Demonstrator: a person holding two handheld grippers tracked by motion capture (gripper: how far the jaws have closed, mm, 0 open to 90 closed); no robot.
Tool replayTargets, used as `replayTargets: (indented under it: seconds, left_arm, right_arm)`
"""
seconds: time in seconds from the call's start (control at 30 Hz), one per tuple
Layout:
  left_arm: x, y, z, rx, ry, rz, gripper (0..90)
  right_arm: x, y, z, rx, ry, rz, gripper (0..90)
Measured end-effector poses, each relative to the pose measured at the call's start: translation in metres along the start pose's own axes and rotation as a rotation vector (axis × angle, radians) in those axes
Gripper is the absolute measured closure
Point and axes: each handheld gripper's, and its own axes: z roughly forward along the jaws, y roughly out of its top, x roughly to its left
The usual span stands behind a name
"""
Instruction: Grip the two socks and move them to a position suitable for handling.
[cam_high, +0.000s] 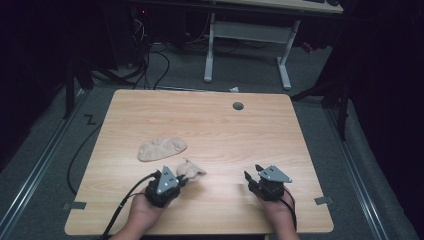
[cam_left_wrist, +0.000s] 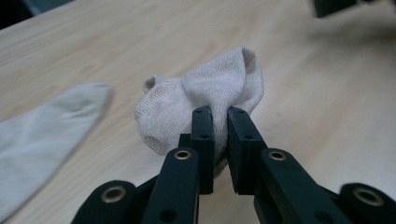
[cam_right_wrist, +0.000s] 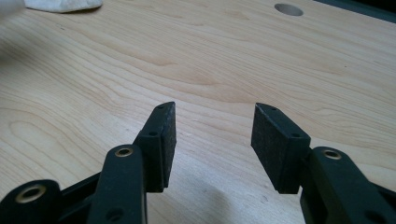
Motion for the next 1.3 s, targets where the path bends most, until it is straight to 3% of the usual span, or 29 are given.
replayTargets:
  seconds: [0.03,0.07,0.1,0.13,0.17,0.2,0.27,0.37,0.4,0.5,0.53,0.57,0.6,0.63,0.67,0.73,0.77,0.8,0.83,0.93,1.17,1.3]
  left_arm:
    - [-0.006,-0.001,0.003,0.011,-0.025,0.020,81.8]
    - [-0.006,-0.001,0.003,0.011,-0.025,0.020,81.6]
    - [-0.011,-0.003,0.007,0.029,-0.032,0.049,81.6]
    - [-0.016,-0.008,0.016,0.075,-0.056,0.079,81.4]
    - [-0.016,-0.008,0.016,0.075,-0.056,0.079,81.2]
    - [-0.017,-0.012,0.021,0.106,-0.091,0.073,81.0]
    - [-0.019,-0.014,0.023,0.122,-0.095,0.085,79.2]
    - [-0.020,-0.016,0.020,0.140,-0.088,0.091,71.9]
    - [-0.020,-0.016,0.017,0.143,-0.083,0.090,62.7]
    - [-0.018,-0.017,0.002,0.126,-0.076,0.055,59.4]
    - [-0.017,-0.017,-0.003,0.119,-0.071,0.039,59.0]
    - [-0.012,-0.019,-0.009,0.113,-0.054,0.002,59.5]
    - [-0.012,-0.019,-0.009,0.113,-0.054,0.002,60.4]
    - [-0.005,-0.021,-0.010,0.121,-0.029,-0.042,61.6]
    - [-0.005,-0.021,-0.010,0.121,-0.029,-0.042,62.5]
    - [0.001,-0.024,-0.008,0.137,-0.006,-0.079,63.9]
    - [0.005,-0.025,-0.008,0.142,-0.001,-0.095,63.9]
    - [0.009,-0.027,-0.007,0.150,0.004,-0.122,64.6]
    - [0.009,-0.027,-0.007,0.150,0.004,-0.122,64.6]
    - [0.015,-0.028,-0.008,0.158,0.030,-0.131,65.1]
    - [0.019,-0.028,-0.011,0.148,0.035,-0.153,65.3]
    - [0.019,-0.027,-0.011,0.141,0.036,-0.155,65.0]
  right_arm:
    - [0.001,0.001,0.000,-0.002,0.003,-0.002,50.2]
    - [0.002,0.002,0.001,-0.004,0.008,-0.005,50.2]
    - [0.002,0.002,0.001,-0.004,0.008,-0.005,50.2]
    - [0.006,0.004,0.002,-0.004,0.018,-0.011,49.9]
    - [0.006,0.004,0.002,-0.004,0.018,-0.011,49.9]
    - [0.010,0.006,0.003,-0.006,0.031,-0.019,49.8]
    - [0.013,0.007,0.003,-0.008,0.040,-0.025,49.7]
    - [0.025,0.012,0.002,-0.019,0.075,-0.038,49.3]
    - [0.035,0.015,0.002,-0.024,0.104,-0.046,49.0]
    - [0.048,0.020,0.001,-0.031,0.136,-0.063,50.2]
    - [0.055,0.023,0.000,-0.034,0.162,-0.071,51.2]
    - [0.072,0.029,0.000,-0.039,0.215,-0.089,53.3]
    - [0.072,0.029,0.000,-0.039,0.215,-0.089,53.3]
    - [0.089,0.034,0.002,-0.036,0.273,-0.115,54.8]
    - [0.089,0.034,0.002,-0.036,0.273,-0.115,54.8]
    - [0.113,0.039,0.007,-0.019,0.328,-0.171,56.8]
    - [0.113,0.039,0.007,-0.019,0.328,-0.171,56.8]
    - [0.125,0.039,0.012,0.001,0.356,-0.198,56.8]
    - [0.129,0.039,0.014,0.010,0.365,-0.213,56.7]
    - [0.136,0.038,0.020,0.039,0.385,-0.231,56.6]
    - [0.143,0.031,0.031,0.108,0.388,-0.271,57.0]
    - [0.145,0.028,0.033,0.133,0.381,-0.277,79.4]
